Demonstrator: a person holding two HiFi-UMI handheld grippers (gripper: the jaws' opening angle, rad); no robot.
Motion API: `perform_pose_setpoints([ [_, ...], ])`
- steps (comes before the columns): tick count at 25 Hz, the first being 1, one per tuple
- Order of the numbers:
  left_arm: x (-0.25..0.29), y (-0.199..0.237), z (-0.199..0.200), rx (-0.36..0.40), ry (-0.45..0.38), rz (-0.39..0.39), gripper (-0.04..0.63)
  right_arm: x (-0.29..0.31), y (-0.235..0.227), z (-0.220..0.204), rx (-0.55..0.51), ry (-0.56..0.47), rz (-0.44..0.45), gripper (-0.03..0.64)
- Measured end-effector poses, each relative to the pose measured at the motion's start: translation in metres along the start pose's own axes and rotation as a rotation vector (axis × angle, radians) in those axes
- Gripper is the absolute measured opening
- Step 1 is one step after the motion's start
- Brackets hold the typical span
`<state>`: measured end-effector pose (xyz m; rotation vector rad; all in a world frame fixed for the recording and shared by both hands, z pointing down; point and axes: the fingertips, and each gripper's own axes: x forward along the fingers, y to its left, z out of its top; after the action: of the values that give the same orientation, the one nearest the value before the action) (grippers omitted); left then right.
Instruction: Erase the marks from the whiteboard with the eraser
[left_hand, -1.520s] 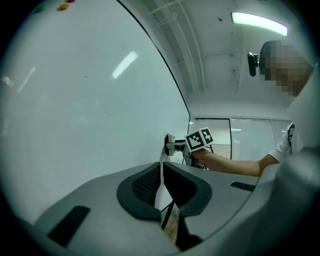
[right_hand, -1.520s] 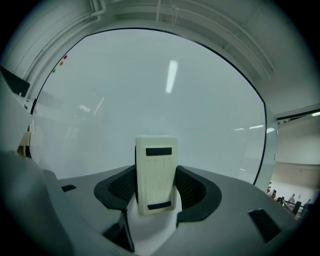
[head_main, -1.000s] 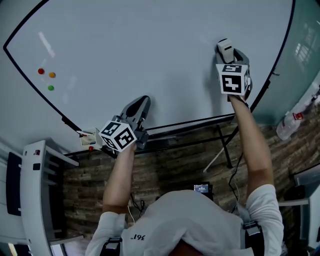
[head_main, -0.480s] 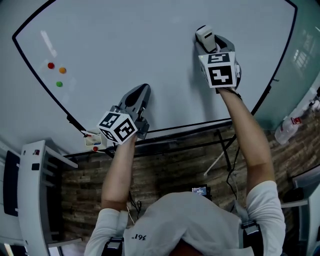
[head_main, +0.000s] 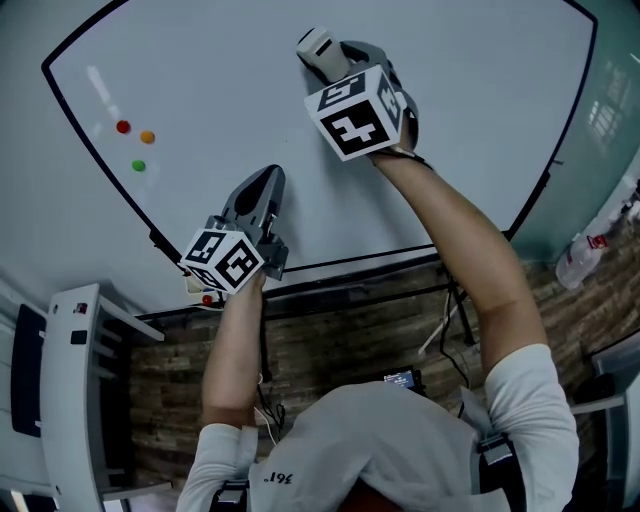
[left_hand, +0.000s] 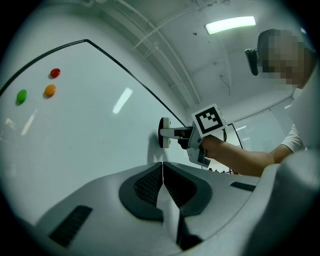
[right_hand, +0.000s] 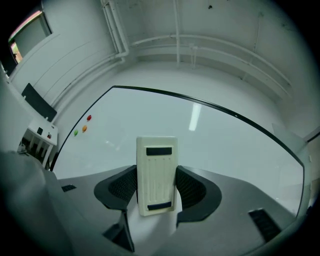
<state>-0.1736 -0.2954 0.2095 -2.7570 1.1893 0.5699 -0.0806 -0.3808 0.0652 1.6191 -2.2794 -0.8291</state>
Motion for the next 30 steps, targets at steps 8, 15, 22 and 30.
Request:
perform_pose_setpoints([
  [8,-0.035,0.025,0.022,0.021,-0.031,0.047,0.008,0.040,0.064,0.039,-0.101,0.013,0.041,0.256],
  [15,-0.049,0.032,0.016,0.007,-0.026,0.067,0.008,0.053,0.074,0.036,-0.275,-0.011,-0.066,0.258],
  [22,-0.042,0.032,0.004,-0.005,-0.004,0.057,0.008,0.053,0.066,0.033,-0.285,-0.016,-0.107,0.256],
  [30,-0.016,0.014,-0.010,-0.005,0.017,0.023,0.008,0.042,0.021,0.019,-0.225,-0.015,-0.156,0.256],
])
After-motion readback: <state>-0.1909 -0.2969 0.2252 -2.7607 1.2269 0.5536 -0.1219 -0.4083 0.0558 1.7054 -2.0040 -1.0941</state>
